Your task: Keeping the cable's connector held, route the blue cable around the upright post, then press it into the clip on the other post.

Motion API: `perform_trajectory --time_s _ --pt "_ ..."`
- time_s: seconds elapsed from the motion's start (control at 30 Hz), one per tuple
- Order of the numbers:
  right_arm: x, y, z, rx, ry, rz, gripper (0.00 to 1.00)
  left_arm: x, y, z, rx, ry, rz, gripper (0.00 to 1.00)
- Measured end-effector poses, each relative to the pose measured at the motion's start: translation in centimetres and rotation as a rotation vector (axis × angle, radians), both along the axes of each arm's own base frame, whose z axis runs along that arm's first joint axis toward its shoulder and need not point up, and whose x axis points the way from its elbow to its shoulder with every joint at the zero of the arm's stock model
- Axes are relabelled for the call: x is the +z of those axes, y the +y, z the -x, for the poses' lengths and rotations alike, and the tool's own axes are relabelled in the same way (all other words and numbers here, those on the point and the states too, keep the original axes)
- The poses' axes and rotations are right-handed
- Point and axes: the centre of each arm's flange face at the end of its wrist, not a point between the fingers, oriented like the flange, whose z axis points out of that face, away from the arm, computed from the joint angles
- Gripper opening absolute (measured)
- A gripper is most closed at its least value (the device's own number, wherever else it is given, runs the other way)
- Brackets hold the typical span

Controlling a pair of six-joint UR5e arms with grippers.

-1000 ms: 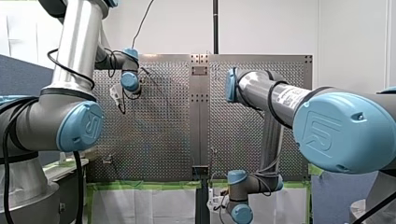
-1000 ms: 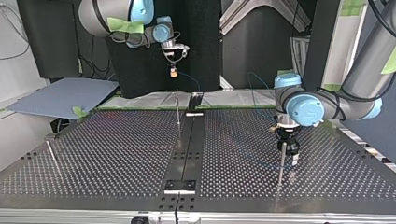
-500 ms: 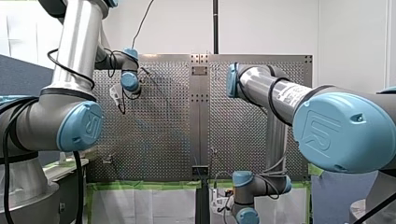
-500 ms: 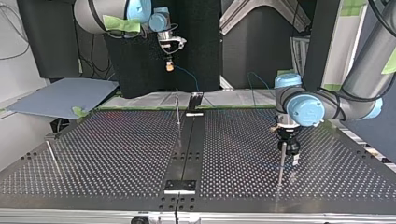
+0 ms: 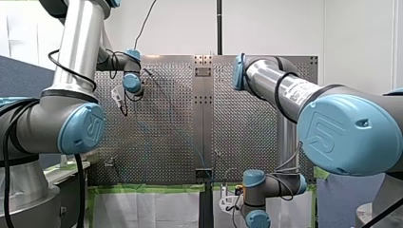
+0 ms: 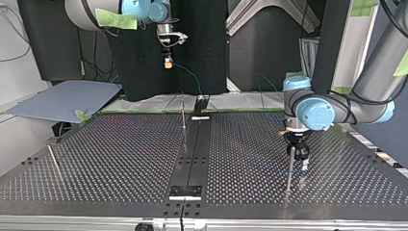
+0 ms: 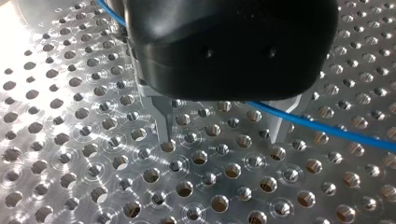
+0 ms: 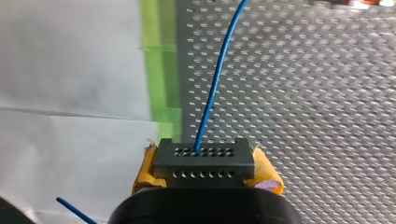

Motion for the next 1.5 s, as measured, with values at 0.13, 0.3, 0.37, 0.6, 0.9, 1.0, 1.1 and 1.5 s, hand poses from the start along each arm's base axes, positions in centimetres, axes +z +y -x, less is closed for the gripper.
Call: perform_trajectory --time_s 0.13,0.3,0.37,0.6,0.9,1.0,1.1,1.5 --pt "1.9 0.0 0.3 -0.005 -0.023 0.034 0.0 0.0 0.1 0.0 0.002 0.0 0.0 1.0" --pt "4.8 -1.2 -0.1 -0.009 -0.074 0.101 0.0 0.0 0.2 0.0 0.004 0.0 0.001 1.0" --pt "6.0 -1.9 -0.3 -0.006 -0.099 0.129 0.0 0.0 0.3 -0.1 0.005 0.0 0.001 1.0" --pt "8.8 -3.9 -0.6 0.02 -0.129 0.196 0.0 0.0 0.3 -0.1 0.006 0.0 0.002 1.0" --pt "8.4 -5.0 0.2 0.061 -0.121 0.195 0.0 0.0 0.4 -0.1 0.006 0.002 0.002 1.0" --pt "7.3 -5.3 0.6 0.076 -0.114 0.185 0.0 0.0 0.4 -0.1 0.005 0.002 0.003 1.0" --pt "6.1 -5.2 0.9 0.091 -0.097 0.174 0.0 0.0 0.4 0.0 0.005 0.003 0.003 1.0" --pt "4.5 -5.7 1.5 0.132 -0.064 0.162 0.0 -0.2 -0.2 0.3 0.008 0.012 0.041 1.0"
